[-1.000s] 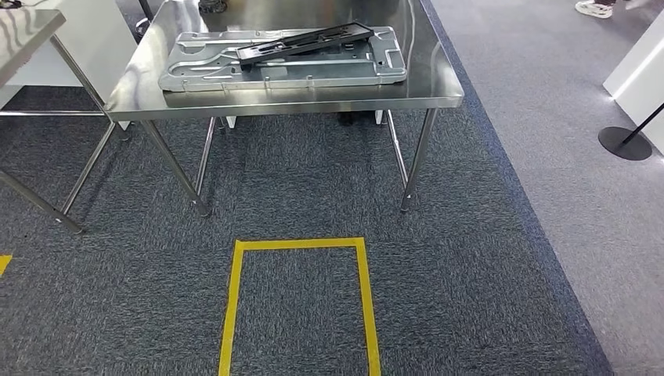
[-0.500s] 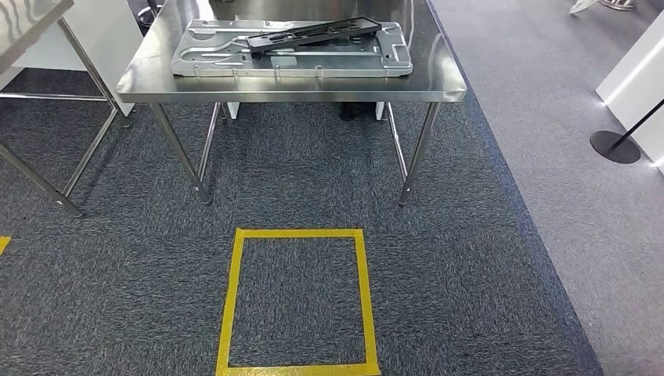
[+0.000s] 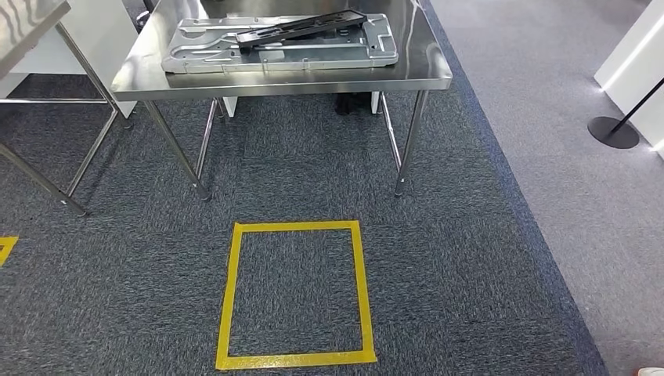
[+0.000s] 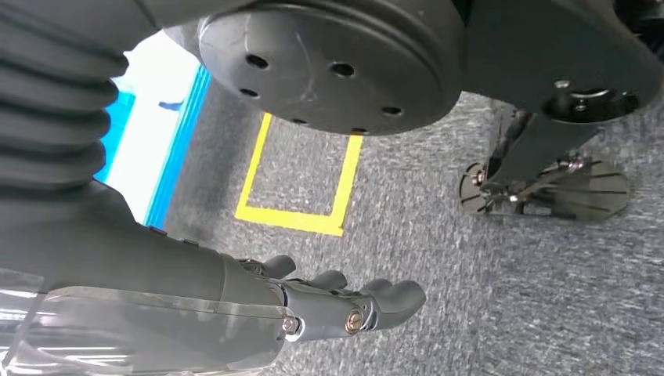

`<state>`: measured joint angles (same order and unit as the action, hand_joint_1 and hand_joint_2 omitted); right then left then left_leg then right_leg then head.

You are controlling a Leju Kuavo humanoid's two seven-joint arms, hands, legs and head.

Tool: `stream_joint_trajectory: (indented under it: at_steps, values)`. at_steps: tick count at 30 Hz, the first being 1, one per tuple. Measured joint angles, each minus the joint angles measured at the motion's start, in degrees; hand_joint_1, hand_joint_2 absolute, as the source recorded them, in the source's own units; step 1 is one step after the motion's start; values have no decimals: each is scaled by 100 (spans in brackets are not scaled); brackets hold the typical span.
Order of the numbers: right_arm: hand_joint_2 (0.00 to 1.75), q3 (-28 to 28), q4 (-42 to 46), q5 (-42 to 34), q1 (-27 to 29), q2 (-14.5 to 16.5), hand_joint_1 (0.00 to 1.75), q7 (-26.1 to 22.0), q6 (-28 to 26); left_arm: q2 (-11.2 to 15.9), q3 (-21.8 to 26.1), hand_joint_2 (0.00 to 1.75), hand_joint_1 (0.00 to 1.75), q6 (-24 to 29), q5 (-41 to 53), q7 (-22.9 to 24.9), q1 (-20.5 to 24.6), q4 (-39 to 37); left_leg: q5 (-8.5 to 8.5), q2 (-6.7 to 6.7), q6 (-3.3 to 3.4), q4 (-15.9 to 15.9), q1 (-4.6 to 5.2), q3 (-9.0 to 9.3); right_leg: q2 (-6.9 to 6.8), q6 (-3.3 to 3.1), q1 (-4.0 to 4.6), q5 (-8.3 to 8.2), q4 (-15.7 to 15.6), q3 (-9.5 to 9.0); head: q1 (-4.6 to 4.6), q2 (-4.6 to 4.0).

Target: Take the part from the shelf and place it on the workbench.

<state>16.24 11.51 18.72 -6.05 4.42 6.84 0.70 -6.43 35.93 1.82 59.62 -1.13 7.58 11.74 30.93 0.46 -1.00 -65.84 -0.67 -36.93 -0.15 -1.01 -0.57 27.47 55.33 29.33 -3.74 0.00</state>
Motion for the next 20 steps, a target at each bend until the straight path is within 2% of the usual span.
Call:
stream_joint_trajectory:
  at_steps: [1, 2, 3, 4, 6, 7, 8, 10, 12, 13, 14, 16, 17, 18, 20]
  values:
    - [175, -7, -1, 5, 3, 0, 0, -5, -3, 0, 0, 131, 0, 16, -1, 9, -9, 0, 205, -1, -11, -397, -2, -143, -4, -10, 8, -20, 8, 36, 0, 0]
    - [175, -14, -1, 12, 7, 0, 0, -7, -6, 0, 0, 175, 0, 35, -2, 22, -19, 0, 314, -1, -18, -684, -2, -228, -5, -13, 17, -36, 19, 68, 0, 0]
    - [175, -20, -2, 21, 10, 0, 0, -6, -11, 0, 0, 175, 0, 56, -3, 36, -29, 1, 311, -1, -19, -785, -2, -222, -4, -10, 23, -49, 32, 94, 0, 0]
    - [175, -26, -2, 31, 12, 1, 0, -5, -20, 0, 0, 175, 0, 78, -3, 47, -35, 1, 197, -1, -12, -644, -2, -100, -2, -7, 27, -56, 49, 114, 0, 0]
    - [87, -34, -2, 51, 8, 3, 0, -4, -43, 0, 0, 175, 0, 120, 1, 56, -32, 1, -122, -2, 23, 120, -1, 368, 3, 9, 30, -55, 88, 136, 0, 0]
    - [87, -38, -2, 57, 5, 4, 0, -5, -49, 0, -1, 175, 0, 141, 3, 56, -27, 1, -225, -4, 47, 490, 9, 588, 5, 29, 37, -54, 109, 149, 0, 0]
    - [87, -41, -2, 62, 1, 5, 0, -8, -48, -1, -1, 175, 0, 159, 6, 56, -24, 1, -263, -6, 69, 740, 19, 723, 7, 54, 44, -54, 129, 161, 0, 0]
    - [175, -45, -2, 70, -3, 8, 0, -22, -26, -2, -2, 175, 0, 184, 16, 56, -25, 1, -257, -10, 113, 878, 39, 781, 10, 114, 55, -73, 147, 185, 0, 0]
    - [175, -49, -2, 92, -4, 9, 0, -61, 2, -4, -2, 175, 0, 197, 22, 57, -27, 1, -287, -8, 184, 918, 18, 759, 14, 178, 53, -47, 181, 211, 0, 0]
    - [175, -54, -2, 111, -7, 10, 0, -95, 14, -6, -2, 175, 0, 203, 21, 57, -24, 1, -312, -6, 225, 938, 7, 750, 16, 209, 48, 44, 296, 264, 0, 0]
    - [175, -61, -2, 132, -11, 9, 0, -135, 22, -10, -2, 175, 0, 208, 21, 57, -20, 2, -334, -2, 258, 957, -2, 738, 18, 236, 40, 200, 529, 367, 0, 0]
    - [175, -79, -1, 181, -27, 9, 0, -236, 30, -16, -2, 175, 0, 198, 20, 58, -20, 2, -356, 13, 290, 952, 6, 699, 18, 278, 25, 606, 1304, 703, 0, 0]
    - [175, -91, 0, 212, -35, 9, 0, -291, 27, -18, -3, 175, 0, 188, 20, 62, -26, 2, -360, 23, 294, 944, 10, 683, 18, 291, 22, 737, 1651, 845, 0, 0]
    - [175, -107, 0, 240, -35, 9, 0, -345, 22, -18, -7, 175, 0, 178, 10, 68, -31, 3, -362, 31, 295, 933, 11, 671, 17, 297, 20, 768, 1836, 904, 0, 0]
    - [175, -143, -2, 278, -13, 9, 0, -419, 10, -18, -36, 175, 0, 170, -30, 81, -37, 26, -362, 36, 294, 918, 12, 665, 16, 291, 17, 620, 1715, 800, 0, 0]
